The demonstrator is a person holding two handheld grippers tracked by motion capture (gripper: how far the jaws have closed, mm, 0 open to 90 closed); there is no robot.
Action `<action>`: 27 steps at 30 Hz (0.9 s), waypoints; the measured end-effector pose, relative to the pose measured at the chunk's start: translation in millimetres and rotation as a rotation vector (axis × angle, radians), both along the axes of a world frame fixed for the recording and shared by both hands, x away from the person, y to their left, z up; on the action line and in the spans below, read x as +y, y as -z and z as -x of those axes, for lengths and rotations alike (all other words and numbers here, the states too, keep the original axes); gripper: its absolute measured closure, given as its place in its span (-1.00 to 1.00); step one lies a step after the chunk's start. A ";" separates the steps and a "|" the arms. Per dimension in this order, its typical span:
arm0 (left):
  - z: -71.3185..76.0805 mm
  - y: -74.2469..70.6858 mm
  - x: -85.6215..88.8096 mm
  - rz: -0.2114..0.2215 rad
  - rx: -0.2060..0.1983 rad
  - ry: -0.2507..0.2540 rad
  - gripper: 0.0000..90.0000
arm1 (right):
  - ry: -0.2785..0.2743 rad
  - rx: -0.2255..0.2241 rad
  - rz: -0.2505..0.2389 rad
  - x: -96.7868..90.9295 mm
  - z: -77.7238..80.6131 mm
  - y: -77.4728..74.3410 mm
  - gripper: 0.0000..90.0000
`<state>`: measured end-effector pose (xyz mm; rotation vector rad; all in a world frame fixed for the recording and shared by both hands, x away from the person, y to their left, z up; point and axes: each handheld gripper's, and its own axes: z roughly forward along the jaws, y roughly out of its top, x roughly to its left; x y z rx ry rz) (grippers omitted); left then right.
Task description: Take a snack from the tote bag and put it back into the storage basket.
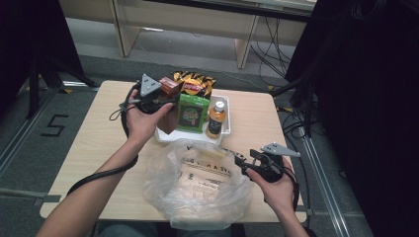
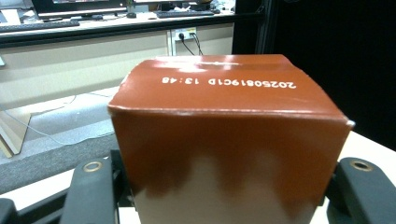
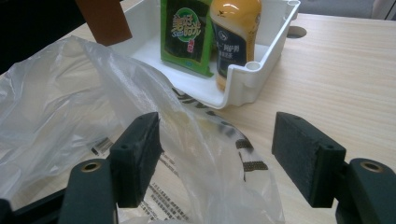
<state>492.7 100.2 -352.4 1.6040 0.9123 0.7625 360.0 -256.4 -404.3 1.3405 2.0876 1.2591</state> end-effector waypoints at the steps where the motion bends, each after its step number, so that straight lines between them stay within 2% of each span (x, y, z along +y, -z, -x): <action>1: 0.0 0.0 0.0 0.000 0.000 0.000 -0.22 | -0.012 -0.023 0.015 -1.6 -1.7 0.6 -0.26; 2: -1.6 0.1 -1.7 -0.002 -0.002 -0.003 -0.22 | -0.010 -0.028 0.004 -1.1 -1.8 1.4 -0.26; 4: -3.4 1.3 -2.7 0.002 -0.001 -0.008 -0.22 | -0.006 -0.010 0.000 -1.1 -0.7 0.4 -0.26; 5: -3.4 1.3 -2.7 0.002 -0.001 -0.008 -0.23 | 0.003 0.001 -0.027 0.3 0.0 0.5 -0.25; 8: -7.9 6.6 -3.1 0.000 0.012 -0.016 -0.23 | 0.009 -0.008 -0.030 -0.2 -0.3 0.9 -0.25; 11: -11.4 10.8 -3.3 -0.001 0.019 -0.022 -0.22 | 0.009 0.000 -0.024 0.0 -0.2 0.5 -0.25; 12: -12.9 12.0 -3.2 -0.003 0.019 -0.024 -0.22 | 0.007 -0.012 -0.011 -0.6 -0.5 0.6 -0.25; 13: -12.9 12.0 -3.2 -0.003 0.019 -0.024 -0.22 | -0.001 -0.009 -0.022 -0.2 -0.6 0.6 -0.25; 14: -15.3 14.2 -2.8 0.001 0.024 -0.028 -0.22 | -0.011 -0.031 0.002 -1.6 -1.8 1.3 -0.25; 19: -20.4 18.6 -2.7 -0.003 0.024 -0.033 -0.22 | -0.004 -0.020 -0.015 -0.5 -1.1 1.4 -0.25; 20: -21.0 19.3 -2.9 -0.002 0.024 -0.034 -0.22 | 0.001 -0.003 -0.013 -0.4 -0.1 0.6 -0.25; 22: -22.5 21.2 -3.4 -0.005 0.022 -0.037 -0.23 | -0.012 -0.033 0.013 -2.4 -2.1 1.2 -0.25; 24: -24.0 22.9 -3.7 -0.010 0.024 -0.037 -0.23 | -0.004 0.003 -0.027 0.8 0.0 1.3 -0.25; 25: -24.7 23.9 -4.0 -0.009 0.024 -0.037 -0.23 | 0.003 0.013 -0.026 1.3 0.8 0.7 -0.25; 26: -25.5 24.9 -4.1 -0.009 0.023 -0.037 -0.23 | -0.017 -0.021 -0.012 -0.6 -2.1 2.4 -0.25; 27: -26.1 26.1 -4.5 -0.007 0.025 -0.039 -0.23 | -0.016 -0.025 -0.004 -0.7 -2.2 2.7 -0.25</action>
